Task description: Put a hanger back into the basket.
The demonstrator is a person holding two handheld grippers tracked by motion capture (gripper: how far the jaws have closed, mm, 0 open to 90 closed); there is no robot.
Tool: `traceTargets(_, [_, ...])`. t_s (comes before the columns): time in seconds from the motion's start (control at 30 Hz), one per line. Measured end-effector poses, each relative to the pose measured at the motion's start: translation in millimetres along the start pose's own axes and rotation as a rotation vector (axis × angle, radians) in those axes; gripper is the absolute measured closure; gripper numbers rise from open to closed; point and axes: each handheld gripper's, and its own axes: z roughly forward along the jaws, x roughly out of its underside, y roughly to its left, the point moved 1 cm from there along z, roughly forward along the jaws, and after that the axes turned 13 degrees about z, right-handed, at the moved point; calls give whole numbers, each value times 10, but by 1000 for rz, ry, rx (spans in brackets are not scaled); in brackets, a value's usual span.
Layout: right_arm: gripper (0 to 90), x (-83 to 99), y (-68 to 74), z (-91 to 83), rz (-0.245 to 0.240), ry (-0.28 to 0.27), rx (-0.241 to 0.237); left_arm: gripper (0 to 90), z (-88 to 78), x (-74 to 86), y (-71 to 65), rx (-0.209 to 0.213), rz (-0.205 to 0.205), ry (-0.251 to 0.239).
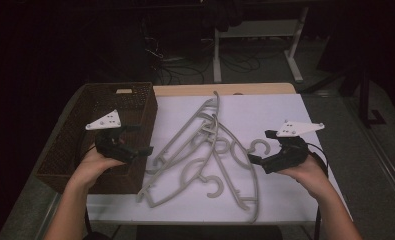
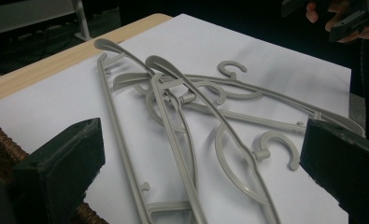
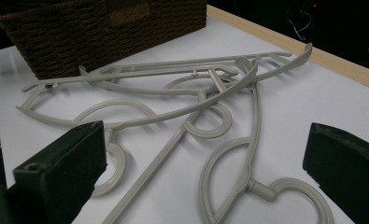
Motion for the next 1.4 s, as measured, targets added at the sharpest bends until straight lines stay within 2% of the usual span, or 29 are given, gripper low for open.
traceTargets(0.17, [0, 7, 1, -6, 0, 3, 5, 0, 32, -61, -37, 8, 7, 3])
traceTargets(0.33, [0, 51, -47, -2, 11, 13, 17, 0, 147, -194, -102, 12, 13, 9])
traceTargets(0.7, [0, 227, -75, 72, 12, 46, 35, 10, 524, -378, -373, 36, 37, 20])
traceTargets(0.87, [0, 275, -86, 136, 10, 66, 24, 9, 684, -347, -487, 44, 37, 47])
traceTargets(0.9, [0, 276, -89, 140, 11, 65, 23, 10, 766, -324, -551, 44, 39, 63])
traceTargets(1.03, [0, 277, -102, 151, 17, 64, 25, 10, 924, -236, -654, 43, 46, 113])
traceTargets(1.1, [0, 278, -105, 153, 16, 66, 24, 10, 924, -236, -654, 43, 46, 113])
traceTargets(1.13, [0, 275, -109, 155, 15, 65, 23, 10, 1013, -155, -694, 45, 36, 147])
traceTargets(1.23, [0, 270, -113, 155, 16, 63, 21, 10, 1111, -70, -747, 44, 34, 182])
traceTargets(1.4, [0, 269, -118, 163, 15, 67, 19, 19, 1284, 80, -788, 6, 37, 257])
